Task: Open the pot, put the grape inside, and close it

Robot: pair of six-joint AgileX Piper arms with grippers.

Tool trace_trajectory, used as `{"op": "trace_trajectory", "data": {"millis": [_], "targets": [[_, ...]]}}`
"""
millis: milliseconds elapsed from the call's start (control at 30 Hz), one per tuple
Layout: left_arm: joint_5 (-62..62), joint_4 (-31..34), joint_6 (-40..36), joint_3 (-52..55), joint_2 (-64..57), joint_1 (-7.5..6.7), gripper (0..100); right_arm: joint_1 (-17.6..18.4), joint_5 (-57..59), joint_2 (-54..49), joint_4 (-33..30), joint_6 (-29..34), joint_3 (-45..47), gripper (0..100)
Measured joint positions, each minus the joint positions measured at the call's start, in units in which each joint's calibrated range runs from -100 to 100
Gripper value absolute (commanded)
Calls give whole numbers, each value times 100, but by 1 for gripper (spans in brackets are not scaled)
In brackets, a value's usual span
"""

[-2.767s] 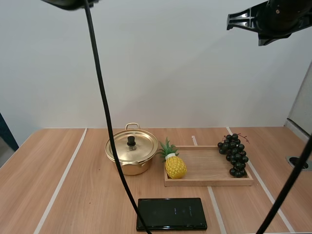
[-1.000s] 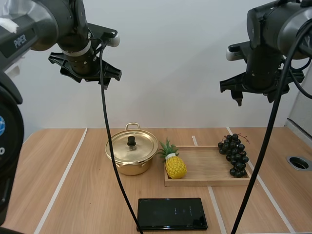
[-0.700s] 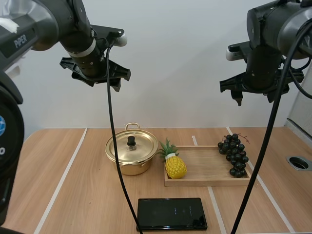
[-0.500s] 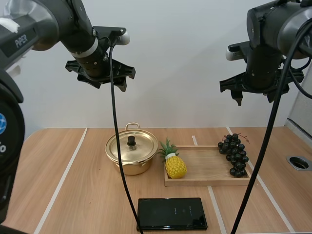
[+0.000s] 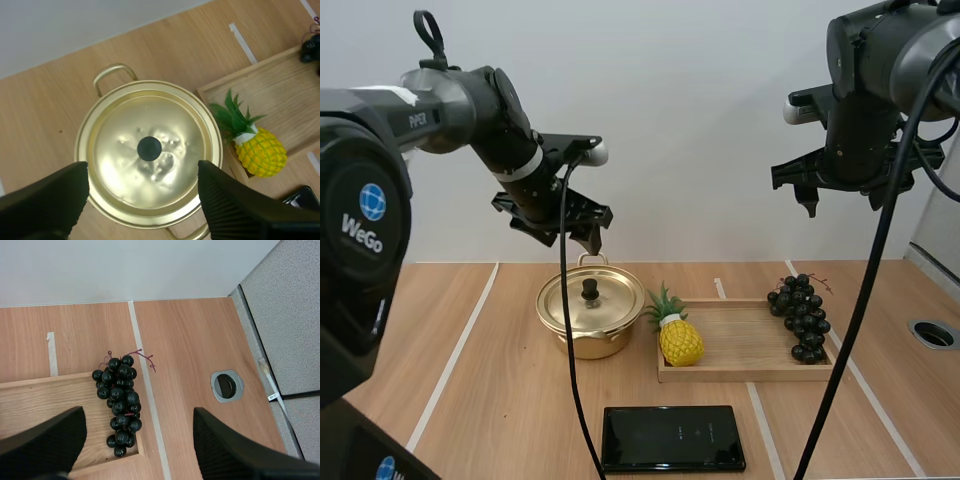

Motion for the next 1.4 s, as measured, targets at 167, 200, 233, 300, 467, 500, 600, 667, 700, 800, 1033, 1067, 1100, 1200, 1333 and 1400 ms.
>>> {"op": "trace_trajectory", "data": {"millis": [167, 200, 233, 300, 467, 500, 600, 667, 700, 800, 1033, 1067, 1100, 1200, 1333, 1400], "targets": [[-622, -134, 143, 244, 234, 0, 100, 0, 0, 0, 0, -159, 0, 100], [-722, -134, 168, 275, 273, 0, 100, 0, 0, 0, 0, -169, 0, 100], [-820, -134, 194, 289, 313, 0, 100, 0, 0, 0, 0, -169, 0, 100], [-944, -134, 285, 314, 377, 0, 100, 0, 0, 0, 0, -180, 0, 100], [-1036, -134, 547, 324, 536, 0, 100, 0, 0, 0, 0, -189, 0, 100], [-1051, -134, 603, 324, 566, 0, 100, 0, 0, 0, 0, -189, 0, 100], [-1065, -134, 727, 324, 683, 0, 100, 0, 0, 0, 0, -189, 0, 100], [-1101, -134, 775, 324, 779, 0, 100, 0, 0, 0, 0, -189, 0, 100], [-1119, -134, 793, 324, 823, 0, 100, 0, 0, 0, 0, -189, 0, 100], [-1150, -134, 857, 324, 981, 0, 100, 0, 0, 0, 0, -189, 0, 100], [-1201, -219, 973, 324, 1261, 0, 100, 0, 0, 0, 0, -189, 0, 100], [-1216, -246, 993, 324, 1275, 0, 100, 0, 0, 0, 0, -189, 0, 100], [-1216, -258, 1018, 324, 1286, 0, 100, 0, 0, 0, 0, -189, 0, 100], [-1216, -269, 1176, 324, 1315, -7, 100, 0, 0, 0, 0, -189, 0, 100], [-1216, -283, 1313, 324, 1315, -7, 5, 0, 0, 0, 0, -189, 0, 100], [-1012, -375, 1255, 324, 1315, -7, 2, 0, 0, 0, 0, -189, 0, 100]]}}
